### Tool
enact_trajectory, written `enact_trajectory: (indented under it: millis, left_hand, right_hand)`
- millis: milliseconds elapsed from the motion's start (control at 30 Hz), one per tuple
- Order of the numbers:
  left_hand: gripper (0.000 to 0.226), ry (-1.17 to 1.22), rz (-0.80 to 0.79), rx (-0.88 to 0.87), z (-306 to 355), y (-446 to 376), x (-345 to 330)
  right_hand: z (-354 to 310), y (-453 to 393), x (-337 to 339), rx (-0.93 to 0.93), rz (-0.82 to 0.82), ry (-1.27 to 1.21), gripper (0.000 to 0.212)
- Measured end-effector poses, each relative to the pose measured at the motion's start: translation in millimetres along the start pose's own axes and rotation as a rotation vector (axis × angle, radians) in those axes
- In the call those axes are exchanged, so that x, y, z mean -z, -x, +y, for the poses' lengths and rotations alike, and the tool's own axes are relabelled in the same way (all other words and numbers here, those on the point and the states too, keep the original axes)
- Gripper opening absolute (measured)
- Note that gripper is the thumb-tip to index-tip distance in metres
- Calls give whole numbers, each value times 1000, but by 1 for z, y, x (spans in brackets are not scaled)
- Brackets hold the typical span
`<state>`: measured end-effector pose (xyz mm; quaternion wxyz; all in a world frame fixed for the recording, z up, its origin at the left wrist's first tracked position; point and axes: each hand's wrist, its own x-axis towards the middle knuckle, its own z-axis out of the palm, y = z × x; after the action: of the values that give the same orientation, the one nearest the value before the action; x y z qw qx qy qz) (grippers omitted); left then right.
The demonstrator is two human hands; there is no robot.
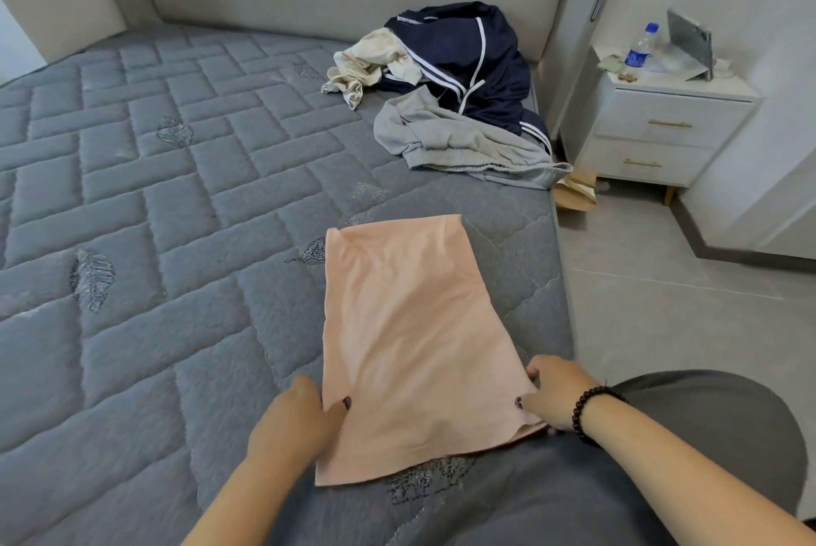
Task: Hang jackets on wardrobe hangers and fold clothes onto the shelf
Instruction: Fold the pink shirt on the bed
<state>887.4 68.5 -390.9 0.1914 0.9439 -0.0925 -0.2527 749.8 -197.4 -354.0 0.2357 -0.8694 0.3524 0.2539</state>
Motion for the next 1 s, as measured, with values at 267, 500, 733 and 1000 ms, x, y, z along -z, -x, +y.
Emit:
enact_trajectory:
  millis: [267, 500, 733, 1000]
  left_hand:
    - [47, 349, 180, -82, 57, -95, 32]
    - [22, 492, 291, 18, 100, -180, 57]
    - [35, 646, 431, 95, 96, -191, 37]
    - [24, 1397, 359, 269, 93, -207, 41]
  right_hand:
    - [-30, -46, 24, 19, 61, 83, 26]
    - [-59, -120, 69, 85, 138, -369, 55]
    - [-79, -202, 108, 195, 90, -459, 54]
    - [-83, -228, 101, 325, 168, -389, 15]
